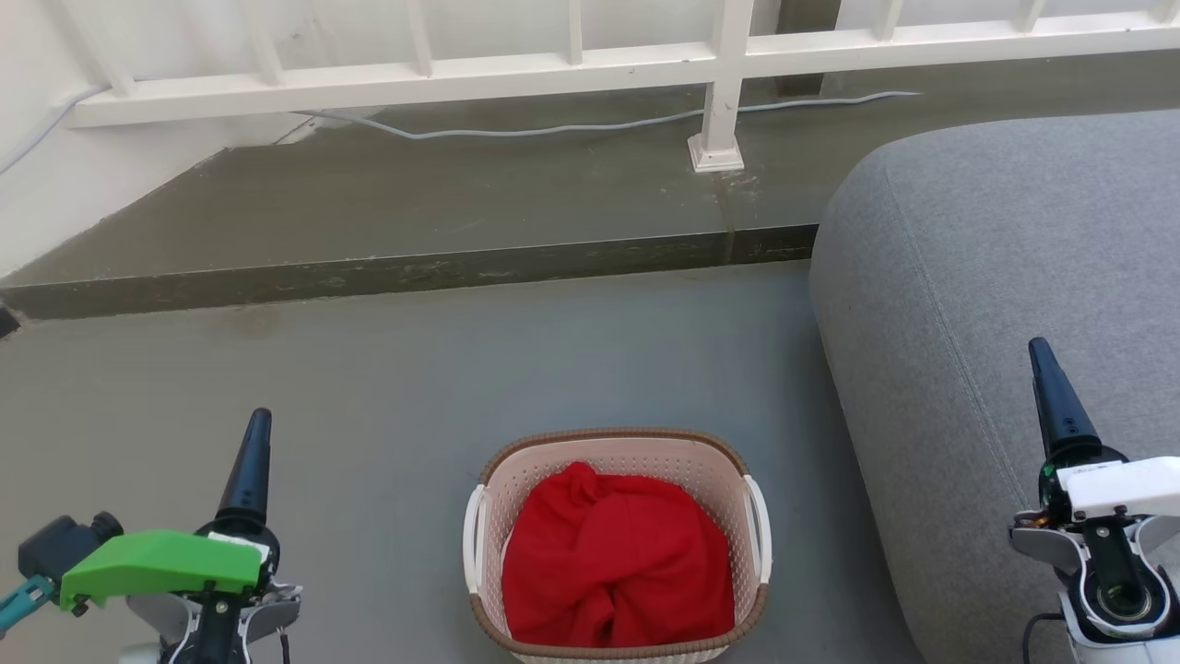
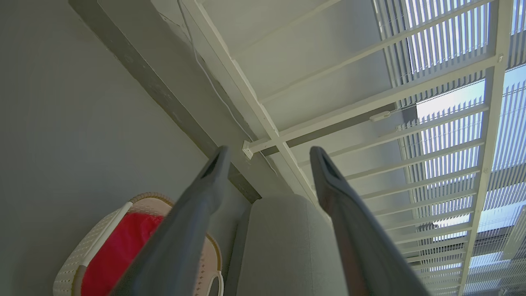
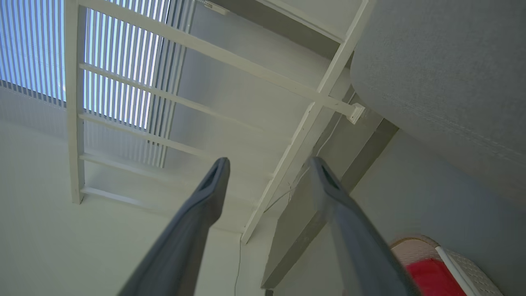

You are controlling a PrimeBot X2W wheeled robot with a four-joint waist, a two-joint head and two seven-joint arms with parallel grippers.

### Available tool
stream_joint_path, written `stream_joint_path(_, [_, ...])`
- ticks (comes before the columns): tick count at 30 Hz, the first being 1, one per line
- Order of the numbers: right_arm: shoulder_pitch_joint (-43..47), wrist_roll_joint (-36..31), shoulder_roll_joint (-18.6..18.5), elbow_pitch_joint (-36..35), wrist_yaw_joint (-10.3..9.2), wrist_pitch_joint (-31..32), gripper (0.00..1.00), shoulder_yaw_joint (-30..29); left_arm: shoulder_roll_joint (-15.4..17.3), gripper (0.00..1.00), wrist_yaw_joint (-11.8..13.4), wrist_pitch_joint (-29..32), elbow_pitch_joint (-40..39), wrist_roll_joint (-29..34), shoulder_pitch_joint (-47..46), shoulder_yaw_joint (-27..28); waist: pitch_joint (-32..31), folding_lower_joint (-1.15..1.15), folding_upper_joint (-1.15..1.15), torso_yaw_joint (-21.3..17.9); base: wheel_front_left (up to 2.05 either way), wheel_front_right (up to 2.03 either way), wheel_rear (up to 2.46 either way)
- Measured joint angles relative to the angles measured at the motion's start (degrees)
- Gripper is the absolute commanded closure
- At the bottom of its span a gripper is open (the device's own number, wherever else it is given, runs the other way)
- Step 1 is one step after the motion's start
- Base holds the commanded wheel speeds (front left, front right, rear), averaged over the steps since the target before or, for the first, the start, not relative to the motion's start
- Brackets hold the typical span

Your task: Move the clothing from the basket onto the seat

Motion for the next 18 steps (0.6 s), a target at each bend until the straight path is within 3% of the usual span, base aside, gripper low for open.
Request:
stream_joint_path(10, [-0.2,-9.5,-1.2,-0.8,-0.12,-2.1,0.00,2.4,1.6,0.00,1.8,-2.2,-2.2,12.3,-1.6,-2.8,-0.2,0.00,0.00,0.1,0.00,0.00,0.00])
stream_joint_path(18, [-0.3,-18.4,-3.1,-1.1,-1.89,-3.7,0.00,4.4,2.9,0.00,3.3,-3.7,-3.5,21.5,-2.0,-5.9,-0.4,0.00,0.00,0.1,0.00,0.00,0.00])
